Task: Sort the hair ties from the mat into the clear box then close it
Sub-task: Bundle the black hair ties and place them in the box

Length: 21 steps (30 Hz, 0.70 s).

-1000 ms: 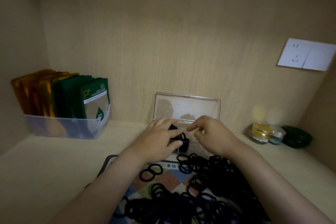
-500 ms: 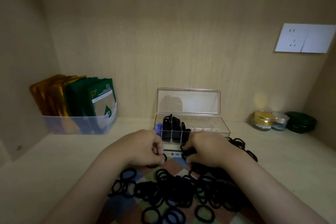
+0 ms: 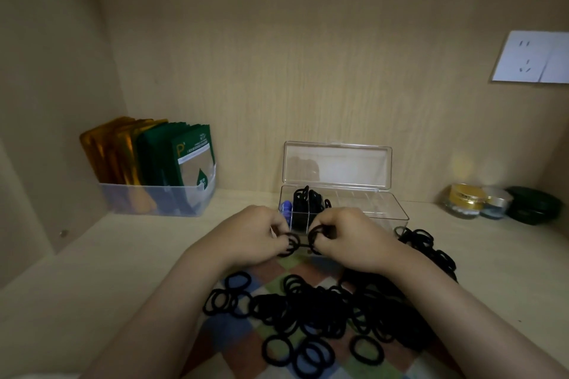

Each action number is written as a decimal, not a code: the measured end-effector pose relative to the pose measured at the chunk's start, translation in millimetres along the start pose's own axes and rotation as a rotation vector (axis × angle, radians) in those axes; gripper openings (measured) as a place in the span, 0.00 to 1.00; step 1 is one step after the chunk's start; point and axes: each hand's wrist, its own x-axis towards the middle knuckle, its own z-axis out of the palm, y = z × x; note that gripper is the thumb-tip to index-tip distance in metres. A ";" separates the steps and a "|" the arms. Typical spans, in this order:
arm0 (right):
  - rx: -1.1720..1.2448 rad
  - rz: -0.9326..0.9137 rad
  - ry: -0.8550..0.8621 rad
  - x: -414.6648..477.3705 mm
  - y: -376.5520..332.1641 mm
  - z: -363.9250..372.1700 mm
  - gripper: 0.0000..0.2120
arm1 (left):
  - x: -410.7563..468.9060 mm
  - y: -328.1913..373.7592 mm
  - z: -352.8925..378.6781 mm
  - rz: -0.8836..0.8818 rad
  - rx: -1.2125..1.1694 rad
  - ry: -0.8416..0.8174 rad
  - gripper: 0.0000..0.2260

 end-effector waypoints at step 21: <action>0.090 -0.034 0.177 2.2 -8.8 12.9 0.08 | -9.7 21.7 2.6 -0.198 -0.838 -0.091 0.11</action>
